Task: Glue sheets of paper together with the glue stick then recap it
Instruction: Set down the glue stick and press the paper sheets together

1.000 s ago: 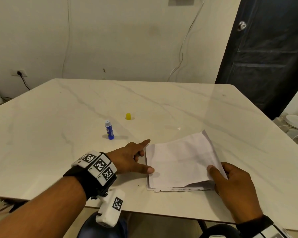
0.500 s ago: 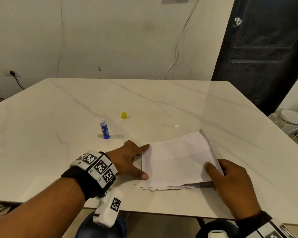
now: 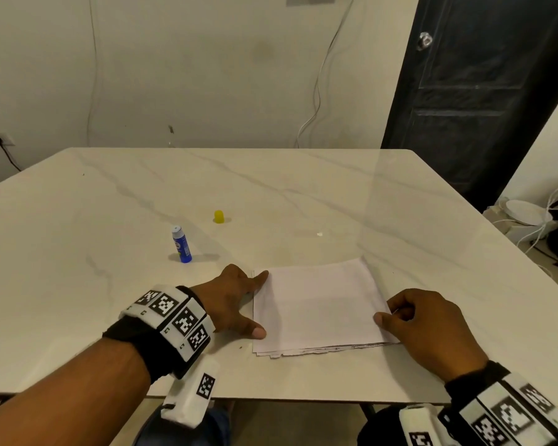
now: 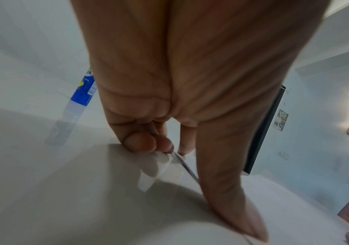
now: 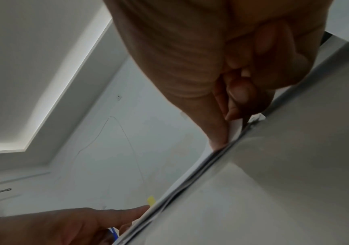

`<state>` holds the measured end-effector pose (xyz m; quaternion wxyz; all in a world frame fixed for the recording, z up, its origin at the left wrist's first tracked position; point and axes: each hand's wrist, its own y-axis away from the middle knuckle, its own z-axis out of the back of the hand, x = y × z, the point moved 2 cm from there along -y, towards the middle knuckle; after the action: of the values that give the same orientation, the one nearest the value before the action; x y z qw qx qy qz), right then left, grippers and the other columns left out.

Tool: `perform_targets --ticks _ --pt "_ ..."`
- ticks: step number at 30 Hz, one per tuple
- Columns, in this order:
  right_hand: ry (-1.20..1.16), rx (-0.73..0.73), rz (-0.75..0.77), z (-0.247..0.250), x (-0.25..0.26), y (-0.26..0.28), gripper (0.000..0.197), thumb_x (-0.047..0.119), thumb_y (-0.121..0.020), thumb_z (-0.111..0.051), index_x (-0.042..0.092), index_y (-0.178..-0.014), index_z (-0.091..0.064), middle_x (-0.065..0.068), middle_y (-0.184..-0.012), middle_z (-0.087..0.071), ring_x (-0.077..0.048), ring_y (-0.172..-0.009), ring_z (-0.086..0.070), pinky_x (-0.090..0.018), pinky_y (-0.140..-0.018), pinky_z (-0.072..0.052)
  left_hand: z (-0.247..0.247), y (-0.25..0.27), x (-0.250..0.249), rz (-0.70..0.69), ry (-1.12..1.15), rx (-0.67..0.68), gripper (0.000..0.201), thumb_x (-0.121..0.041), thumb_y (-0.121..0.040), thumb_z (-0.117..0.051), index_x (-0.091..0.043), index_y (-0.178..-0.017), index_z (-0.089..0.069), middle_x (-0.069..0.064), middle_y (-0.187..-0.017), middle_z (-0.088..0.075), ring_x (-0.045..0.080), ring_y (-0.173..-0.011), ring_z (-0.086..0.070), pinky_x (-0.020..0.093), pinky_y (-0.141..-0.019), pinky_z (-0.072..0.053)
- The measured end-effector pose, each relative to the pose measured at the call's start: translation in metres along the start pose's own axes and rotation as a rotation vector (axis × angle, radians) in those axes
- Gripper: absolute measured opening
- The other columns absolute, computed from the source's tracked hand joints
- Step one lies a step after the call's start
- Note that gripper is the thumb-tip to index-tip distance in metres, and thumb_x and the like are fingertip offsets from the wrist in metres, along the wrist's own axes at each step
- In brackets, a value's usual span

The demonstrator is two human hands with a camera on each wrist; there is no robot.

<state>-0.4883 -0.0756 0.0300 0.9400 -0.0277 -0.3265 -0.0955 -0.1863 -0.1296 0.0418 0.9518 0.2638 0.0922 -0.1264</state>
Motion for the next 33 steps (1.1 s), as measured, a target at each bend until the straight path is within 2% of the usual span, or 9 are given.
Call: perform_targets --ticks 5,9,12,14,16,21,26,29,33 --pt "0.036 -0.022 0.016 0.005 0.005 0.005 0.040 0.031 -0.084 -0.076 0.022 -0.119 -0.059 0.005 -0.087 -0.064 -0.008 -0.075 -0.057 -0.022 -0.067 -0.041 0.002 0.003 -0.003 0.015 -0.029 0.018 0.109 -0.059 -0.077 -0.068 -0.033 -0.154 0.004 0.003 -0.149 -0.022 0.023 -0.133 -0.038 0.036 -0.114 -0.034" --pt "0.019 -0.128 0.351 0.000 0.047 0.041 0.044 0.036 -0.091 -0.065 0.027 -0.133 -0.054 0.011 -0.116 -0.058 -0.005 -0.098 -0.058 -0.024 -0.086 -0.048 0.005 0.005 -0.007 0.021 -0.062 0.040 0.108 -0.059 -0.079 -0.066 -0.032 -0.154 0.005 0.005 -0.149 -0.022 0.024 -0.135 -0.037 0.040 -0.115 -0.034" --pt "-0.007 0.207 0.492 -0.034 0.098 0.078 0.050 0.045 -0.097 -0.051 0.031 -0.145 -0.044 0.019 -0.143 -0.047 0.006 -0.127 -0.040 -0.012 -0.112 -0.025 0.006 0.007 -0.009 0.022 -0.080 0.041 0.112 -0.060 -0.076 -0.069 -0.032 -0.154 0.006 0.005 -0.148 -0.023 0.024 -0.136 -0.035 0.038 -0.115 -0.033" --pt "0.089 0.455 0.460 -0.063 0.117 0.091 0.064 0.049 -0.100 -0.042 0.030 -0.157 -0.019 0.015 -0.164 -0.021 -0.001 -0.147 -0.017 -0.023 -0.123 -0.007 0.005 0.008 -0.009 0.017 -0.098 0.022 0.112 -0.056 -0.077 -0.070 -0.030 -0.155 0.005 0.007 -0.146 -0.025 0.024 -0.134 -0.038 0.034 -0.113 -0.035" --pt "0.218 0.553 0.444 -0.082 0.122 0.095 0.074 0.060 -0.099 -0.029 0.027 -0.159 0.000 0.009 -0.168 0.003 -0.010 -0.154 0.005 -0.029 -0.122 0.004 0.004 0.007 -0.010 0.020 -0.125 0.015 0.110 -0.053 -0.079 -0.070 -0.028 -0.155 0.005 0.010 -0.147 -0.025 0.024 -0.134 -0.038 0.032 -0.114 -0.034" --pt "0.403 0.522 0.436 -0.079 0.090 0.088 0.098 0.067 -0.068 0.009 0.026 -0.158 0.011 0.010 -0.164 0.021 -0.008 -0.149 0.020 -0.028 -0.115 0.013 0.006 0.007 -0.013 0.028 -0.128 0.051 0.112 -0.060 -0.077 -0.068 -0.028 -0.154 0.007 0.008 -0.151 -0.022 0.025 -0.138 -0.033 0.037 -0.116 -0.031" --pt "0.584 0.224 0.356 -0.041 0.021 0.069 0.081 0.062 -0.091 0.007 0.017 -0.158 0.001 0.001 -0.163 0.011 -0.012 -0.152 0.001 -0.028 -0.118 0.000 0.004 0.006 -0.011 0.034 -0.120 0.070 0.115 -0.063 -0.075 -0.068 -0.031 -0.154 0.010 0.005 -0.152 -0.020 0.024 -0.138 -0.033 0.038 -0.116 -0.032" --pt "0.589 0.343 0.221 -0.019 -0.006 0.064 0.082 0.064 -0.087 0.007 0.021 -0.156 0.017 0.004 -0.165 0.021 -0.009 -0.152 0.013 -0.024 -0.117 0.008 0.004 0.006 -0.010 0.032 -0.119 0.065 0.115 -0.063 -0.075 -0.067 -0.031 -0.153 0.010 0.006 -0.151 -0.020 0.025 -0.138 -0.033 0.038 -0.115 -0.032" --pt "0.509 0.447 0.161 -0.005 0.010 0.058 0.081 0.066 -0.092 -0.002 0.020 -0.158 0.012 0.004 -0.167 0.014 -0.010 -0.153 0.010 -0.023 -0.115 0.007 0.004 0.005 -0.010 0.033 -0.104 0.061 0.115 -0.063 -0.074 -0.068 -0.031 -0.153 0.010 0.006 -0.150 -0.021 0.024 -0.136 -0.034 0.037 -0.115 -0.032"
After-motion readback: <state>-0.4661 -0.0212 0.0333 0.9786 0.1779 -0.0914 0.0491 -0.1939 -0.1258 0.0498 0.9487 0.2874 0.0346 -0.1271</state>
